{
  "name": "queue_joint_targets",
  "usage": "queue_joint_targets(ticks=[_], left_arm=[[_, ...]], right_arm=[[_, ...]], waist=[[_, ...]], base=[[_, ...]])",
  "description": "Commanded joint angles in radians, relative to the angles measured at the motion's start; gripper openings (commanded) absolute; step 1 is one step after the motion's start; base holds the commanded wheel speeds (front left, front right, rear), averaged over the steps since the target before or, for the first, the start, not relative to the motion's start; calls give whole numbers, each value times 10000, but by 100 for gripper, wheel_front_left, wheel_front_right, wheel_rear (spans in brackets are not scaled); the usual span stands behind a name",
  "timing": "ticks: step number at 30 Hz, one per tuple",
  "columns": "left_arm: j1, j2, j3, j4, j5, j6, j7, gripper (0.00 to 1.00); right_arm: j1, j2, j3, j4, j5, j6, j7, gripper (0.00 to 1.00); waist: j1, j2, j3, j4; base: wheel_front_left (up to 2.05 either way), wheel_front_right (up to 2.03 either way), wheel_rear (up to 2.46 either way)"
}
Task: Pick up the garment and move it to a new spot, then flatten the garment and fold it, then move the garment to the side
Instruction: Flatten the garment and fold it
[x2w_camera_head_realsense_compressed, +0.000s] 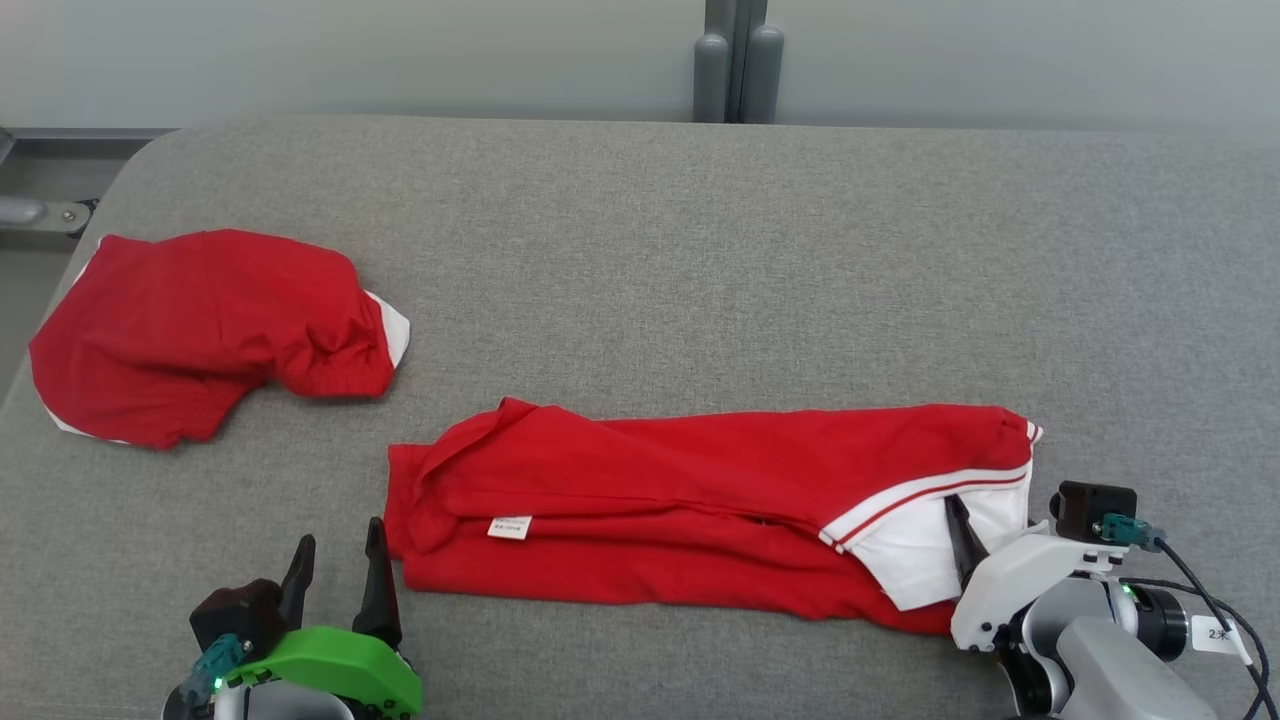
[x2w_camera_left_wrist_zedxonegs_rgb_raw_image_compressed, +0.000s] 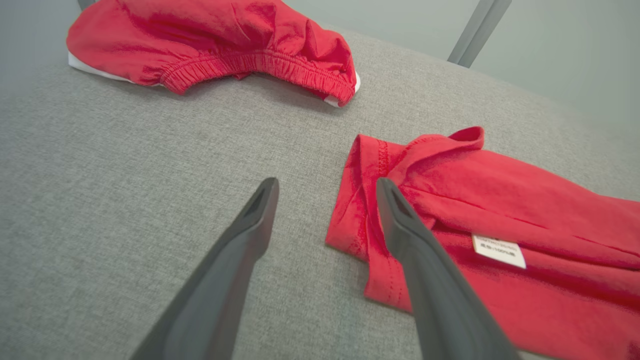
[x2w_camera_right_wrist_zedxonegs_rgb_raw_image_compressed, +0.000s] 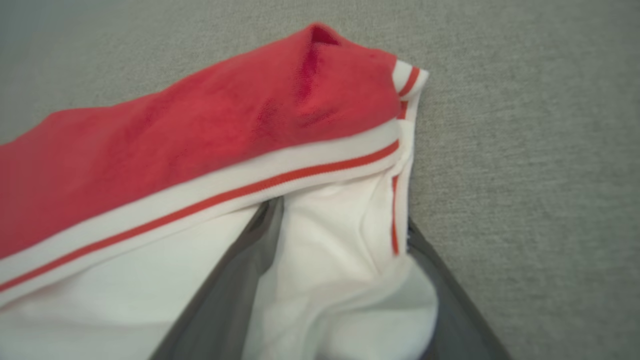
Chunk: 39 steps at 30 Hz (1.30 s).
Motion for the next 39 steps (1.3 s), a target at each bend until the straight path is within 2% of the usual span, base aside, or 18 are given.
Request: queue_joint_targets(ticks=[1, 6, 11, 16, 18, 20, 23, 25, 31, 35, 39], left_arm=[[-102, -4, 35, -23, 92, -64, -24, 100], [-167, -34, 37, -54, 177, -134, -24, 100], [-224, -46, -24, -81, 316, -216, -24, 100], [-247, -47, -150, -47, 336, -272, -24, 100], [-209, -49, -231, -45, 237, -275, -24, 100], [-142, -47, -282, -42, 154, -249, -24, 100], [-64, -47, -339, -5, 105, -227, -24, 100], [-30, -46, -390, 20, 79, -215, -24, 100], [-96, -45, -730, 92, -114, -212, -24, 100], [-288, -36, -1063, 74, -483, -158, -24, 100], [-409, -40, -1632, -15, -653, -113, -24, 100]], right_arm=[[396, 404, 397, 190, 218, 119, 420, 0], [187, -242, 241, 213, 611, 44, 57, 0], [-353, -1216, -733, 674, 783, -5, -367, 0], [-830, -2057, -1772, 1194, 444, 55, -476, 0], [-949, -2364, -2100, 1012, 201, 56, -488, 0], [-967, -2388, -2152, 636, -98, 58, -489, 0], [-961, -2143, -1654, -302, -432, 61, -489, 0], [-910, -1880, -966, -1041, -542, 64, -490, 0], [-640, -1067, 1411, -3334, 203, 64, 385, 0], [-657, -687, 2536, -4377, 667, 66, 938, 0], [-839, -385, 3090, -4465, 708, 66, 1120, 0]], waist=[[0, 0, 21, -8], [0, 0, 101, -42], [0, 0, 228, -109], [0, 0, 243, -218], [0, 0, 227, -330], [0, 0, 199, -472], [0, 0, 141, -705], [0, 0, 74, -859], [0, 0, -65, -1047], [0, 0, -68, -739], [0, 0, -14, -7]], base=[[0, 0, 0], [0, 0, 0], [0, 0, 0], [0, 0, 0], [0, 0, 0], [0, 0, 0], [0, 0, 0], [0, 0, 0], [0, 0, 0], [0, 0, 0], [0, 0, 0]])
